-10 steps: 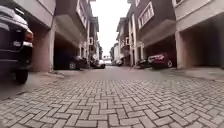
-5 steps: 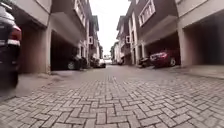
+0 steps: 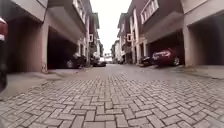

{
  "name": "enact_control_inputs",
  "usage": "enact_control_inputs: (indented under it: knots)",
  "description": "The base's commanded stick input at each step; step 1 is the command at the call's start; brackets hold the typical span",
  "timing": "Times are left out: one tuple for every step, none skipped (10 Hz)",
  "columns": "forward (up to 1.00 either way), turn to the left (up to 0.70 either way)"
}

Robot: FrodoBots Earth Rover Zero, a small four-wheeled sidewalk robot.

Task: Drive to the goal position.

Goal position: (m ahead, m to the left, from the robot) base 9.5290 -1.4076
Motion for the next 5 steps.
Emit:
enact_control_inputs:
  knots:
    - [0.7,0.0]
    - [0.7,0.0]
    - [0.7,0.0]
    - [0.7,0.0]
    - [0.7,0.0]
